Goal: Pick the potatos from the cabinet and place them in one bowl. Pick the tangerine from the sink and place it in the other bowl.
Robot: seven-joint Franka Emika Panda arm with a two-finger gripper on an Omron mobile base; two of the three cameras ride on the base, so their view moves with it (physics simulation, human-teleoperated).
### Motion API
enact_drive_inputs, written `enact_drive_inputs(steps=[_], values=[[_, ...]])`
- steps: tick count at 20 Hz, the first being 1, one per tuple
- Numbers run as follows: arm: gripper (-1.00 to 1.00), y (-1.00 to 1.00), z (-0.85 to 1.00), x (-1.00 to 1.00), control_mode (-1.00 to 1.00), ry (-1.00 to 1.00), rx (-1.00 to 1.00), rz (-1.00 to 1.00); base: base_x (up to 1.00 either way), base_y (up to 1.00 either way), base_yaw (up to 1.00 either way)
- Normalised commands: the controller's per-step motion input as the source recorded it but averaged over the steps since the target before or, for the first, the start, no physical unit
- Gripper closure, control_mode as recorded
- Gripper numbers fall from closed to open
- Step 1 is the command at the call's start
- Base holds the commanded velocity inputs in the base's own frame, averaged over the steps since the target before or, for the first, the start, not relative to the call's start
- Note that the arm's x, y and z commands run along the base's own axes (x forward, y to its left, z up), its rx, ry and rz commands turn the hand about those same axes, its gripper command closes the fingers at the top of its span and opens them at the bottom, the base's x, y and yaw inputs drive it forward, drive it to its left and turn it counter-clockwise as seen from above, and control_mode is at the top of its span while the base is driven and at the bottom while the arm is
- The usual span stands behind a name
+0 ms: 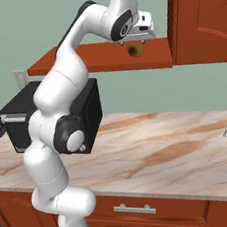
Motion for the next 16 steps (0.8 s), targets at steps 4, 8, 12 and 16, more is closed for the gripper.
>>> enact_drive_inputs(steps=[4, 8, 12, 16], values=[[-1.0, 0.09, 0.0, 0.04, -1.0, -0.01, -0.02, -0.04, 0.0, 0.0, 0.0], [-1.0, 0.03, -0.01, 0.01, -1.0, 0.0, 0.0, -0.04, 0.0, 0.0, 0.0], [-1.0, 0.0, -0.02, 0.05, -1.0, 0.0, 0.0, -0.01, 0.0, 0.0, 0.0], [-1.0, 0.0, -0.02, 0.0, -1.0, 0.0, 0.0, 0.0, 0.0, 0.0, 0.0]])
